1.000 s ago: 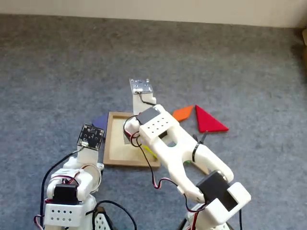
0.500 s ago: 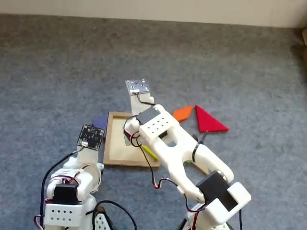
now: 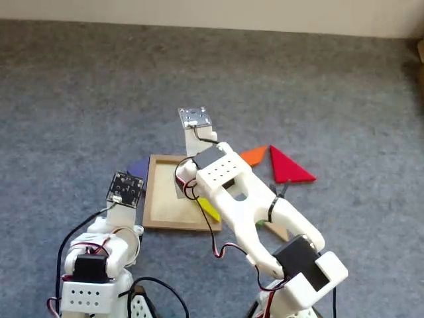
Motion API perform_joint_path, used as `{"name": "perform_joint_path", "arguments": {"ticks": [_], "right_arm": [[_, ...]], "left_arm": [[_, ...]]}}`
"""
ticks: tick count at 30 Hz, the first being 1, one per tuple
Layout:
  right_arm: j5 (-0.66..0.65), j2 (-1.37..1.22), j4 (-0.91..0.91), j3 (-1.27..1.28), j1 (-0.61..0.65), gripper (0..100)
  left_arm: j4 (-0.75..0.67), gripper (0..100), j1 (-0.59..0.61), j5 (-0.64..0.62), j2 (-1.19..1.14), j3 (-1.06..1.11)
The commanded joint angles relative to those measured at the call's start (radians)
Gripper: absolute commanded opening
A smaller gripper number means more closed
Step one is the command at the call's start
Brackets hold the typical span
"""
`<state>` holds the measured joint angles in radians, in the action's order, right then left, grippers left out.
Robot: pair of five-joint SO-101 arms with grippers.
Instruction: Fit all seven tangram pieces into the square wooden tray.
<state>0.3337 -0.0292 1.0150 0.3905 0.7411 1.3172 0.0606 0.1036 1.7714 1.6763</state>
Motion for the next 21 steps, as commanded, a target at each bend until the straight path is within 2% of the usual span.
{"name": "perform_joint_path", "arguments": {"ticks": [1, 11, 21], "right_arm": [[-0.011, 0.015, 0.001, 0.007, -0.013, 14.2], [-0.011, -0.067, -0.051, 0.035, 0.015, 14.2], [-0.009, -0.130, -0.024, -0.010, 0.008, 14.2]], "left_arm": [[0.009, 5, 0.013, 0.000, 0.042, 0.021], [0.009, 5, 0.013, 0.000, 0.042, 0.021], [0.009, 5, 0.013, 0.000, 0.042, 0.021]]}}
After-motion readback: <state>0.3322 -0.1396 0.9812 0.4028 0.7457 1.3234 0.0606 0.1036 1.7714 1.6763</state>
